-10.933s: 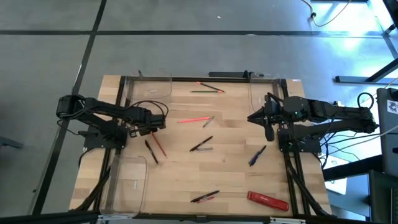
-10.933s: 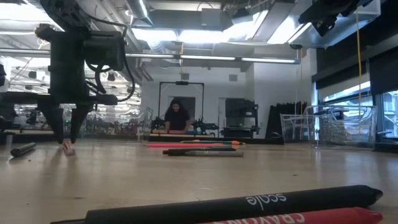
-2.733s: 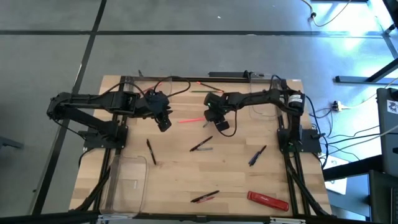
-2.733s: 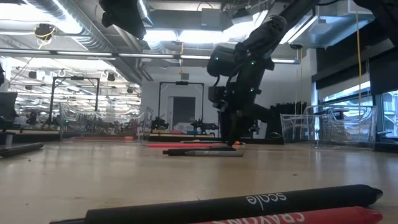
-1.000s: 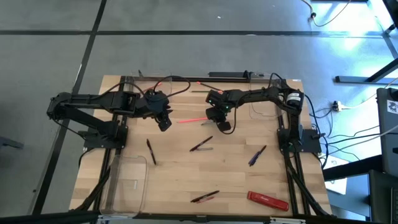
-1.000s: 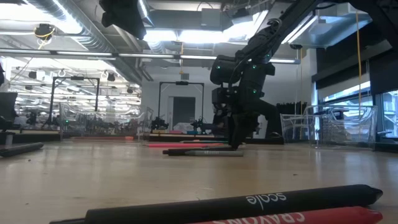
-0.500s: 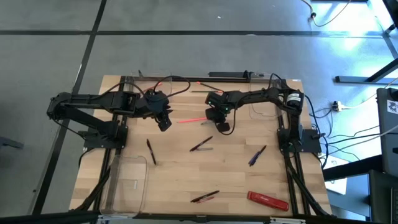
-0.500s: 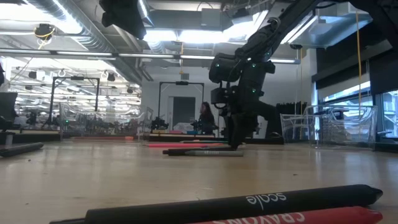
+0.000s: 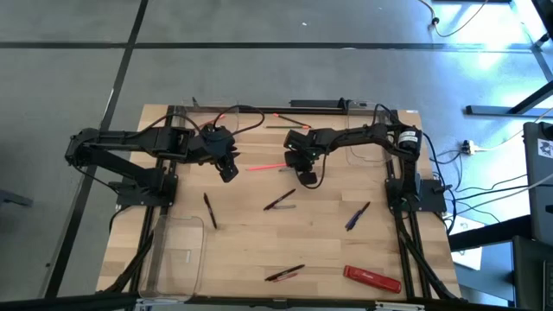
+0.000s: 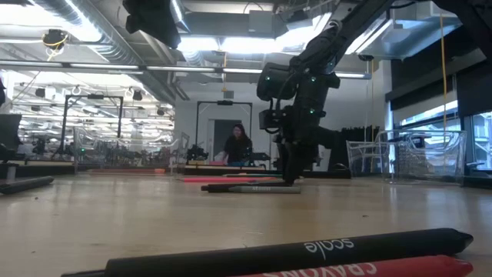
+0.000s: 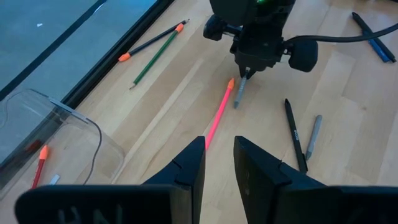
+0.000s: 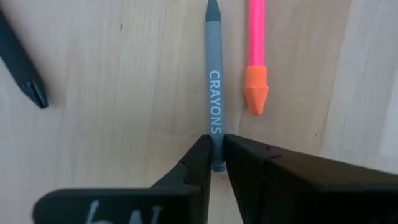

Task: Sort crayons/erasers/pens/pencils in bins
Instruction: Put the gray crayon into the top right transparent bin

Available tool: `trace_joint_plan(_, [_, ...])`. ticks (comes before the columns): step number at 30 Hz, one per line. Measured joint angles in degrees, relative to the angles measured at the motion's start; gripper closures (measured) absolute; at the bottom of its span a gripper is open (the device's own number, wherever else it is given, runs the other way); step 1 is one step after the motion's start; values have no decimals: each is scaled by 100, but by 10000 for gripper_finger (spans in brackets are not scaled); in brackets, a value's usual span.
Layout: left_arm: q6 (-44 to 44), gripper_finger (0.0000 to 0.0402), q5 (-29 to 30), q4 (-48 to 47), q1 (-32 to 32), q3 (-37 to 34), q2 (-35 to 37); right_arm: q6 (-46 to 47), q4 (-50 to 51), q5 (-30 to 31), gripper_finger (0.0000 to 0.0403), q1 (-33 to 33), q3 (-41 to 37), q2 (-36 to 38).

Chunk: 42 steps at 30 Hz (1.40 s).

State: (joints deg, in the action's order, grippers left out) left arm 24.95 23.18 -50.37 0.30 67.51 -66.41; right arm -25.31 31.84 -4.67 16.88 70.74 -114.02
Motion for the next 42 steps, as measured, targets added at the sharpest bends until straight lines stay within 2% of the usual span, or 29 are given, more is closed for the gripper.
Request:
trace_joint_plan(16, [-2, 324, -2, -1, -1, 0, 0, 600, 27, -61, 354, -28, -17, 136])
trace_joint_plan(26, [-4, 324, -4, -4, -1, 0, 0, 864, 508, -274, 354, -30, -28, 274])
trace_joint_plan(33, [-9, 324, 8, -19, -1, 0, 0, 1283, 663, -274, 354, -29, -26, 778])
trace_joint_plan(42, [-11, 324, 17, -17, 0, 0, 0, 2091, 1087, -233, 354, 169, -17, 1875])
